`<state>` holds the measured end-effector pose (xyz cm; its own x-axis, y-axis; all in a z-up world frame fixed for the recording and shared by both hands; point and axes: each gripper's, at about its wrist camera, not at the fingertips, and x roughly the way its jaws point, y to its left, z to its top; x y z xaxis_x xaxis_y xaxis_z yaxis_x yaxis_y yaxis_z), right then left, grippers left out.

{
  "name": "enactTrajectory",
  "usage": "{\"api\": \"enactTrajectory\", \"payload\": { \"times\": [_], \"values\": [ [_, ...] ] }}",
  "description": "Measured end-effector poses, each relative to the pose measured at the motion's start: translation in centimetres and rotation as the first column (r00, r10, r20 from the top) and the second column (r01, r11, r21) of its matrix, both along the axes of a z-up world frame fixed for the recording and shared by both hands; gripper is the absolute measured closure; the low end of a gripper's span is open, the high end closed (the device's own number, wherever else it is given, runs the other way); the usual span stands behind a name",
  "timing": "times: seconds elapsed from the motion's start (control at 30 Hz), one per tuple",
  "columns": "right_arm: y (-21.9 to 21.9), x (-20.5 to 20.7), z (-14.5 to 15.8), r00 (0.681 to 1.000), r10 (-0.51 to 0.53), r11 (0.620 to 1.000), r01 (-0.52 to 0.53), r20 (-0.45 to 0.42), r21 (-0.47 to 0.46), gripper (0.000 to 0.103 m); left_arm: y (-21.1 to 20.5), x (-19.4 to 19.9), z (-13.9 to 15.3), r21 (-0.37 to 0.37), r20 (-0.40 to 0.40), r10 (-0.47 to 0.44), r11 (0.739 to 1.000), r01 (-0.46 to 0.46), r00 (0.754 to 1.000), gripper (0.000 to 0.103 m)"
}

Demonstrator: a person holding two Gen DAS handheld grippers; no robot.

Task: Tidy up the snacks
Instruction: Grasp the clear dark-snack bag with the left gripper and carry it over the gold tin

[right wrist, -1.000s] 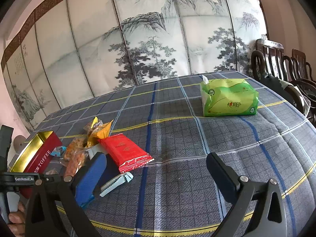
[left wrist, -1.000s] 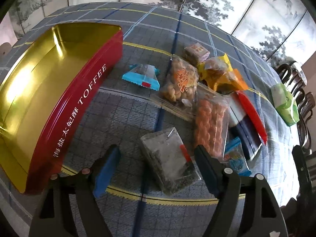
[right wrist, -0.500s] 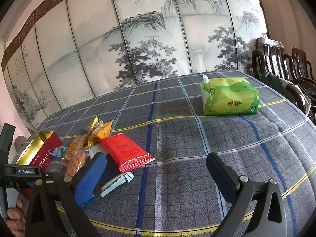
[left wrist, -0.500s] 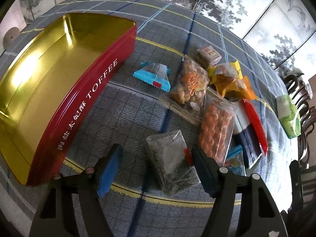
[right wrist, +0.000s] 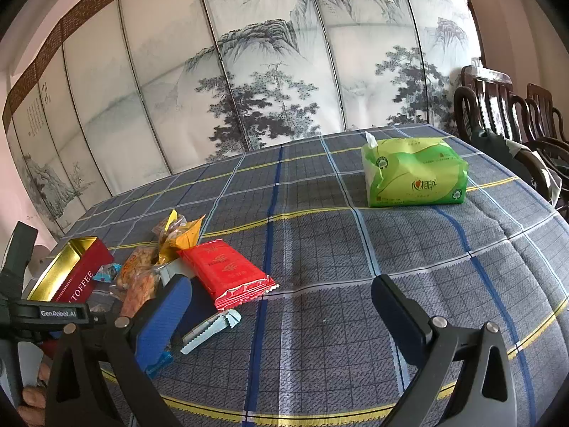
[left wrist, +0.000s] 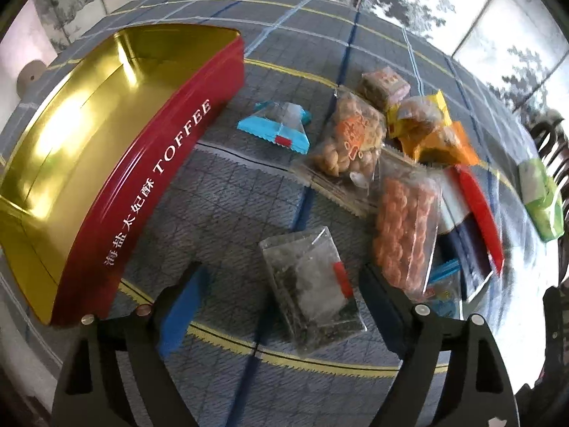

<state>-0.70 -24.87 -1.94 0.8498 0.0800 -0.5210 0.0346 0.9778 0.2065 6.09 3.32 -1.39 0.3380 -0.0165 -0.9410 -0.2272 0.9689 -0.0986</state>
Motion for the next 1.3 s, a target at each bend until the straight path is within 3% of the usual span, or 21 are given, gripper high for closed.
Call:
{"api": "enactTrajectory", "payload": {
  "times": [0.1,0.2,0.27,0.47,0.77,1.0,1.3],
  "values": [
    [-0.1,0.0,0.0,1.000,0.001,1.000,-0.001,0.000,0.001,0.000,-0.4,0.1,-0.1,0.034,-0.006,-0.012,0.999,0.012,1.000,0.024],
    [-0.2,0.0,0.0,1.000,0.000,1.000,0.000,-0.001,0.001,0.000,-0.4,-0.8,0.5,0.082,0.041,0.007,0.997,-0.010,0.999,0.072],
    [-0.2,0.0,0.0,1.000,0.000,1.000,0.000,-0.002,0.002,0.000,0.0,-1.0,0.4,0.066,0.045,-0.010,0.998,0.007,0.999,0.073],
    [-0.1,0.0,-0.1,1.000,-0.002,1.000,0.002,-0.006,0.004,0.000,-0.9,-3.4,0.8,0.127,0.099,-0.084,0.989,0.071,0.992,0.072],
    [0.8,-0.2,-0.5,1.000,-0.007,1.000,0.007,-0.021,0.001,0.000,-2.7,-6.2,4.2,0.208,0.204,-0.159,0.971,0.116,0.966,0.072],
    [1.1,-0.6,-0.7,0.999,-0.015,1.000,0.016,-0.028,0.002,0.000,-2.5,-7.7,6.4,0.244,0.264,-0.159,0.965,0.094,0.951,0.072],
    [0.8,-1.1,-0.8,0.999,-0.021,1.000,0.021,-0.043,0.004,0.000,-0.6,-8.7,7.3,0.245,0.291,-0.120,0.968,0.047,0.949,0.072]
  ]
}}
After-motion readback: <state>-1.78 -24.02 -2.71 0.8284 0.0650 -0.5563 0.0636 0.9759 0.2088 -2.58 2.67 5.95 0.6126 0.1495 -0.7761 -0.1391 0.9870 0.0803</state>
